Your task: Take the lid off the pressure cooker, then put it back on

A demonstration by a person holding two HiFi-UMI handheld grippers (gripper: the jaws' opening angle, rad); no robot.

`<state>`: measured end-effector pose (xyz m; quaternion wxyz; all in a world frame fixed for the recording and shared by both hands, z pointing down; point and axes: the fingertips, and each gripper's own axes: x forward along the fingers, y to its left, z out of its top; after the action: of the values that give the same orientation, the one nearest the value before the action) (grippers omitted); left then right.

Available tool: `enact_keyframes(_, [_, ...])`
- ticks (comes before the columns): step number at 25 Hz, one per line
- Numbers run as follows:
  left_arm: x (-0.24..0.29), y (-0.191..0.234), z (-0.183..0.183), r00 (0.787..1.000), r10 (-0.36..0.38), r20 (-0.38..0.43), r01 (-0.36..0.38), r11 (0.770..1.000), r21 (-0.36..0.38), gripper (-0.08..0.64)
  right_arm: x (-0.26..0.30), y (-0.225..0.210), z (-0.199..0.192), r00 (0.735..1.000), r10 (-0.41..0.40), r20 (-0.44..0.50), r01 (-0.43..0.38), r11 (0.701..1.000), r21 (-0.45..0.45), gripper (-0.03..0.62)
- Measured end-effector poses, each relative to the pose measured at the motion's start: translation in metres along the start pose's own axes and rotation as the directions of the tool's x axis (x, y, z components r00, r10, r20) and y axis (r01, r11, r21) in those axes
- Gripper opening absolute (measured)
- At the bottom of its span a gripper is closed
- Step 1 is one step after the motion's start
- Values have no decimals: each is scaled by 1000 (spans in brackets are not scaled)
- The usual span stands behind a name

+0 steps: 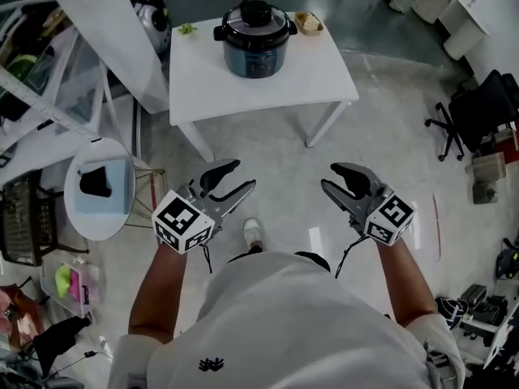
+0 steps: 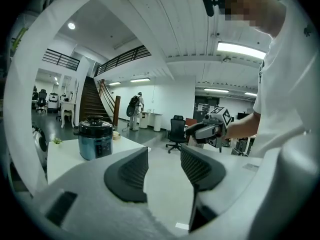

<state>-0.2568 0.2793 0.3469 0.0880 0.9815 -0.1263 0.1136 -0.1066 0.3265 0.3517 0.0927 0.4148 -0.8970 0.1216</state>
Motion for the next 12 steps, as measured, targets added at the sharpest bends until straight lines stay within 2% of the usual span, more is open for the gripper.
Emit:
enact_keyframes(5, [4,69,12,1000,4,4,-4,1000,4,209,45,-40,22,999,-33,-17,32,999,-23,181])
enact_keyframes(12, [21,136,29,999,39,29,-39,999,-13,209,92,-98,50,999,-34,-18,33,998,-47,184])
